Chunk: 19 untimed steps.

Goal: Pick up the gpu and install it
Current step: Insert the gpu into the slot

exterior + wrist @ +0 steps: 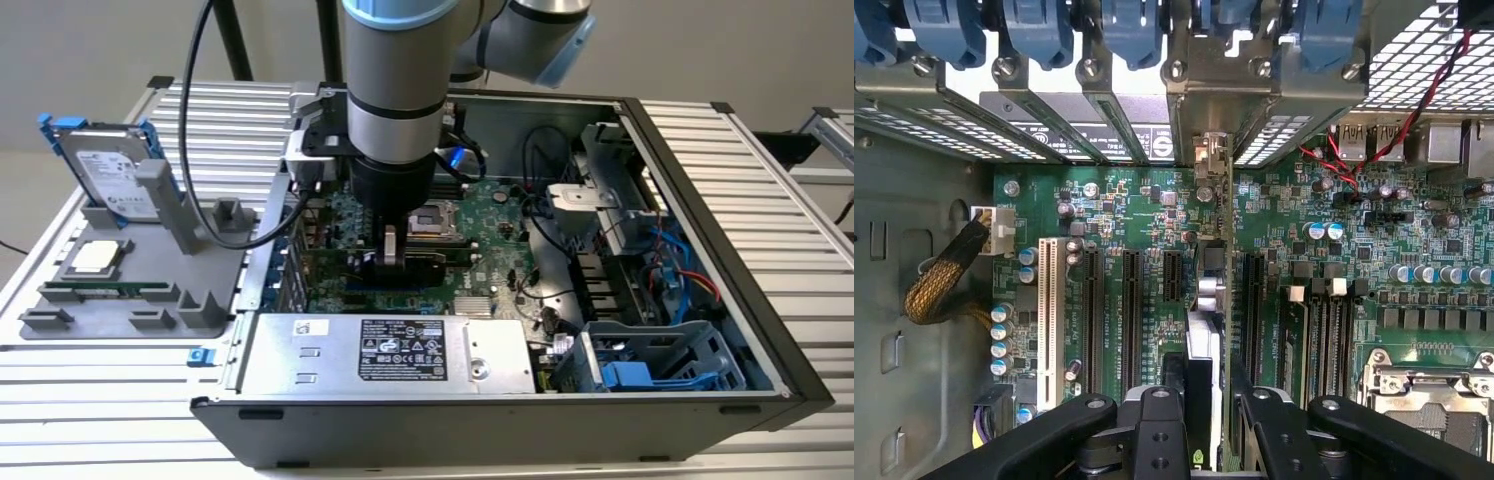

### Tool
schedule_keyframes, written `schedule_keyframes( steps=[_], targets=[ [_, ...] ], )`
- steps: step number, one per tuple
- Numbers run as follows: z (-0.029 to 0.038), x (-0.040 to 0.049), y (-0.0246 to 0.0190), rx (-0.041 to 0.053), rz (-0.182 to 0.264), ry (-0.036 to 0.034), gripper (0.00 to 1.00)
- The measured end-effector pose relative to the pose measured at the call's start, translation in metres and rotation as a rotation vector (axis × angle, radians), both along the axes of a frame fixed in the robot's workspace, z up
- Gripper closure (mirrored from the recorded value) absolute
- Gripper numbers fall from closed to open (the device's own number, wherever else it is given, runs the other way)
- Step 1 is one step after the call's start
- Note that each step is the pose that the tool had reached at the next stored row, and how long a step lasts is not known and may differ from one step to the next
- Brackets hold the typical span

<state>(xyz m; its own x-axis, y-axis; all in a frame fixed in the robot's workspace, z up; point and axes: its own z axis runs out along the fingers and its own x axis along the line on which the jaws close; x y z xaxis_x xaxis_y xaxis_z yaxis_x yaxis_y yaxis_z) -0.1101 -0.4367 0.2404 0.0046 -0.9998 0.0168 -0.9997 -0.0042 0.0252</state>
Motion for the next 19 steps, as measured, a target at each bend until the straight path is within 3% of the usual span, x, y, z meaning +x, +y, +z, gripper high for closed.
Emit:
schedule_keyframes(
  steps=[10,18,19],
  targets=[
    [-0.0091,0.0,-0.0001,-0.0013,0.0,0.0007,1.0],
    [-0.0106,0.0,0.0002,0.0018,0.0,-0.0009,1.0],
    [-0.0112,0.0,0.0002,0.0024,0.0,-0.0017,0.0]
  ],
)
